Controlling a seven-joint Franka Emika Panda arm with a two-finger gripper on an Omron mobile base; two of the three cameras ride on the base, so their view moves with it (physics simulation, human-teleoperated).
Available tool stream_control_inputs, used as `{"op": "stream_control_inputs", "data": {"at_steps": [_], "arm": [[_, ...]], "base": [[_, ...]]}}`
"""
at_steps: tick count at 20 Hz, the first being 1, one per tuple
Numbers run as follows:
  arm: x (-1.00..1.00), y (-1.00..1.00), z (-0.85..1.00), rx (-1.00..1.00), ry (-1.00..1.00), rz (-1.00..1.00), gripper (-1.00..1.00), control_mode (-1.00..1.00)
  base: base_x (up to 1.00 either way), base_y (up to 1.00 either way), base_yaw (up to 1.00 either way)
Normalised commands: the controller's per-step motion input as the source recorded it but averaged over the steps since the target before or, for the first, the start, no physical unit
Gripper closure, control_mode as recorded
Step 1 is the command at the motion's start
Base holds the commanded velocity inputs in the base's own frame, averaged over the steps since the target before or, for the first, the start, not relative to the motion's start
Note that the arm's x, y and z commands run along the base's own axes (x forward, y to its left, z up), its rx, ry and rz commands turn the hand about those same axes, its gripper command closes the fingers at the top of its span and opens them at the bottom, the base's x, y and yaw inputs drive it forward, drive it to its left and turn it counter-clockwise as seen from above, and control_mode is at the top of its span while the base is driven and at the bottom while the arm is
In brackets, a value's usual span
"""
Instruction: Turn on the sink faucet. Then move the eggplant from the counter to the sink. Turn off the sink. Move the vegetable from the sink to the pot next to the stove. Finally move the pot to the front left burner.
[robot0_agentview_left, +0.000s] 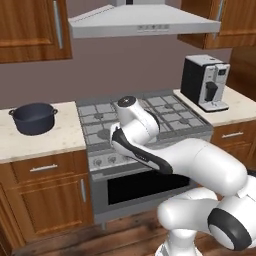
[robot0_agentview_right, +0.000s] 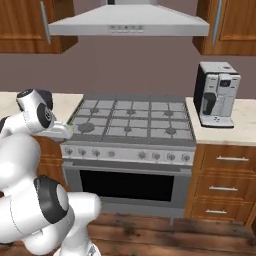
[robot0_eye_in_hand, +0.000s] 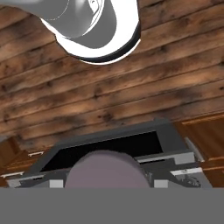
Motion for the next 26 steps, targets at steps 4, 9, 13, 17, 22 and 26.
{"op": "stream_control_inputs", "data": {"at_steps": [4,9,13,17,22,26], "arm": [[0.00,0.00,0.00,0.00,0.00,0.00,1.00,1.00],[0.00,0.00,0.00,0.00,0.00,0.00,1.00,1.00],[0.00,0.00,0.00,0.00,0.00,0.00,1.00,1.00],[0.00,0.00,0.00,0.00,0.00,0.00,1.00,1.00],[0.00,0.00,0.00,0.00,0.00,0.00,1.00,1.00],[0.00,0.00,0.00,0.00,0.00,0.00,1.00,1.00]], "base": [[0.55,0.00,0.09],[0.53,0.00,0.09],[0.49,0.00,0.10],[0.43,0.00,0.10],[0.20,0.03,0.10],[0.05,0.09,0.06]]}}
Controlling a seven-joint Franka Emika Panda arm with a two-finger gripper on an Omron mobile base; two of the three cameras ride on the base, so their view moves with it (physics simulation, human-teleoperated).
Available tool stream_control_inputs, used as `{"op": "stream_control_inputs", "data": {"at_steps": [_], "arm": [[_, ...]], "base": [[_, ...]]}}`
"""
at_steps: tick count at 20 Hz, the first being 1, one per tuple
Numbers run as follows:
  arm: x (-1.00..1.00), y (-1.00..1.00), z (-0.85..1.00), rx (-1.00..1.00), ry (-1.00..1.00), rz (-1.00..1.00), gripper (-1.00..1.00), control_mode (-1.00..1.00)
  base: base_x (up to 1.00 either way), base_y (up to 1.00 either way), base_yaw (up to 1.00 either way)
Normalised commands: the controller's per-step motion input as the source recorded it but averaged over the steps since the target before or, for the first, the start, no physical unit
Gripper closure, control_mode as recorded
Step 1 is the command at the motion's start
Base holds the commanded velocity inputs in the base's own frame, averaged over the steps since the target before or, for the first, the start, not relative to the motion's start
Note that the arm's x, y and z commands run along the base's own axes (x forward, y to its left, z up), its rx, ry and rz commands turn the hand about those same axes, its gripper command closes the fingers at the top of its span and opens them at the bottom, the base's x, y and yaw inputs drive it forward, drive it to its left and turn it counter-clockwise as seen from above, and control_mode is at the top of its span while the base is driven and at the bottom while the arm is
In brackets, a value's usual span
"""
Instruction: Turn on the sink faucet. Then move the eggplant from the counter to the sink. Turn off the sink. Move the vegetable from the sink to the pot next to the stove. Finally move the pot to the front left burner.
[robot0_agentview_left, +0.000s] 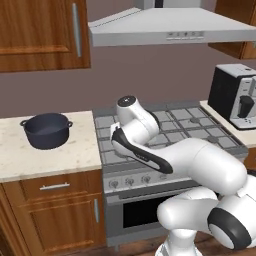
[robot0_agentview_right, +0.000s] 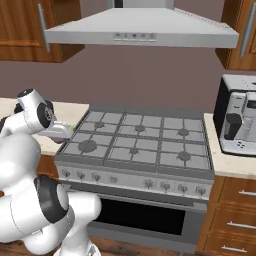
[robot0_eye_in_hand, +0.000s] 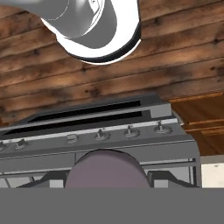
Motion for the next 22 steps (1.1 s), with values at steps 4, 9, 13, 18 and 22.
{"op": "stream_control_inputs", "data": {"at_steps": [4,9,13,18,22], "arm": [[0.00,0.00,0.00,0.00,0.00,0.00,1.00,1.00],[0.00,0.00,0.00,0.00,0.00,0.00,1.00,1.00],[0.00,0.00,0.00,0.00,0.00,0.00,1.00,1.00],[0.00,0.00,0.00,0.00,0.00,0.00,1.00,1.00],[0.00,0.00,0.00,0.00,0.00,0.00,1.00,1.00]], "base": [[0.09,0.11,0.01],[0.19,0.22,0.00],[0.21,0.34,0.00],[0.24,0.48,0.00],[0.40,0.38,0.00]]}}
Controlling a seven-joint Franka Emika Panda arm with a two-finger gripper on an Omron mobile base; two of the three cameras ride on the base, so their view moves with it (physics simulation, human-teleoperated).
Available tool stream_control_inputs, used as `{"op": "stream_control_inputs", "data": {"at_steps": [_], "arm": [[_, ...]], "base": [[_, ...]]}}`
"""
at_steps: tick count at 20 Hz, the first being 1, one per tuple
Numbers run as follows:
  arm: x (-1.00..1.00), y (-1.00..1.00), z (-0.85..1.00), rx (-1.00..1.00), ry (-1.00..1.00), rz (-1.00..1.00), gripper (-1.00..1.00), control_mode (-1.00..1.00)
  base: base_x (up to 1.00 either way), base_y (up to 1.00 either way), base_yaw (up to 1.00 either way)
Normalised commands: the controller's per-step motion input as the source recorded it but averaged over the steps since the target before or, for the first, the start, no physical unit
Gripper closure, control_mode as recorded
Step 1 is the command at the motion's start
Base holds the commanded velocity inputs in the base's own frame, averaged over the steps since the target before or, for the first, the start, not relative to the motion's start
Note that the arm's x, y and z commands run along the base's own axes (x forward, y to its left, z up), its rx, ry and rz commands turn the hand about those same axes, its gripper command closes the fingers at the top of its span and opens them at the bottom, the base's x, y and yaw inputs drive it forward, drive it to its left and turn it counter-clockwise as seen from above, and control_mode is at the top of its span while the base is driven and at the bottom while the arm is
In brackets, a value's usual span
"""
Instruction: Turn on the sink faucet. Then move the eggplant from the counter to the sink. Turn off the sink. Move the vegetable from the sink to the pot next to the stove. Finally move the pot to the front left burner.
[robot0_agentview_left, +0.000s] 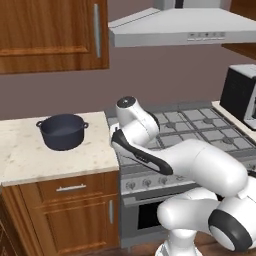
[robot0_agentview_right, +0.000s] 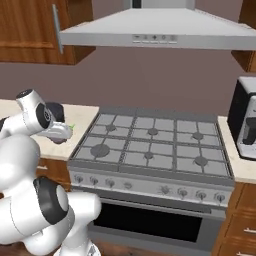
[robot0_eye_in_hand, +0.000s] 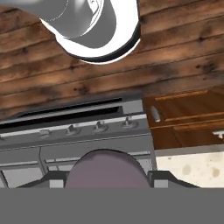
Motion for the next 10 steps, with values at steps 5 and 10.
{"op": "stream_control_inputs", "data": {"at_steps": [5,10], "arm": [[0.00,0.00,0.00,0.00,0.00,0.00,1.00,1.00],[0.00,0.00,0.00,0.00,0.00,0.00,1.00,1.00]], "base": [[0.54,0.30,-0.05],[0.33,0.31,-0.09]]}}
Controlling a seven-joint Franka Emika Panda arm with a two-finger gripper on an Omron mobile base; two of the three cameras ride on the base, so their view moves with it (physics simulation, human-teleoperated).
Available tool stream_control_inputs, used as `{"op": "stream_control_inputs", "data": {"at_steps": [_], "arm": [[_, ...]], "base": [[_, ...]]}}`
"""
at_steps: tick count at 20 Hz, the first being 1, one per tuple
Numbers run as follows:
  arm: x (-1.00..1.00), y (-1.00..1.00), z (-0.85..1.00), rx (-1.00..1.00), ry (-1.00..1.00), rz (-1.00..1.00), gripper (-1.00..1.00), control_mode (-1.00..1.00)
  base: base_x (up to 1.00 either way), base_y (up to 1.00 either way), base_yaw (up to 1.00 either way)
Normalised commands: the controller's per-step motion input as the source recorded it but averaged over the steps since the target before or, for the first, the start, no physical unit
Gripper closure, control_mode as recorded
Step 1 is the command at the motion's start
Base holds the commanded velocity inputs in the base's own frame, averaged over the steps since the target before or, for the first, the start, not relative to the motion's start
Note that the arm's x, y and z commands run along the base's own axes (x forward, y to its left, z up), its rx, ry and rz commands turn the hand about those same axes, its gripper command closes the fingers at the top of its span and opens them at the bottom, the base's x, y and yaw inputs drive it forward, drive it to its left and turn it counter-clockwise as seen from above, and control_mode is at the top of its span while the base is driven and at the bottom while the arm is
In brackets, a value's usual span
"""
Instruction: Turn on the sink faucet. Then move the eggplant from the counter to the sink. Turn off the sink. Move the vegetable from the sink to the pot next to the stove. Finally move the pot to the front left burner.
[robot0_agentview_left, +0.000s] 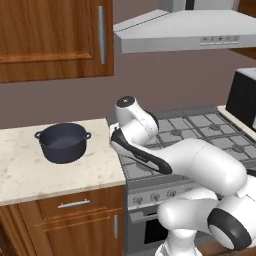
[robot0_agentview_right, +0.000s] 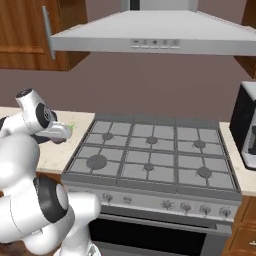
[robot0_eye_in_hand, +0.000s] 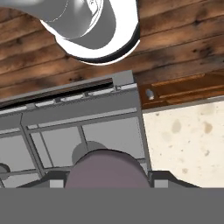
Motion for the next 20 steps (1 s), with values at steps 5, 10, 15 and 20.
{"op": "stream_control_inputs", "data": {"at_steps": [5,10,15,20], "arm": [[0.00,0.00,0.00,0.00,0.00,0.00,1.00,1.00],[0.00,0.00,0.00,0.00,0.00,0.00,1.00,1.00],[0.00,0.00,0.00,0.00,0.00,0.00,1.00,1.00],[0.00,0.00,0.00,0.00,0.00,0.00,1.00,1.00]], "base": [[0.03,0.39,-0.12],[0.12,0.50,-0.12],[0.42,0.30,-0.07],[0.41,0.00,-0.05]]}}
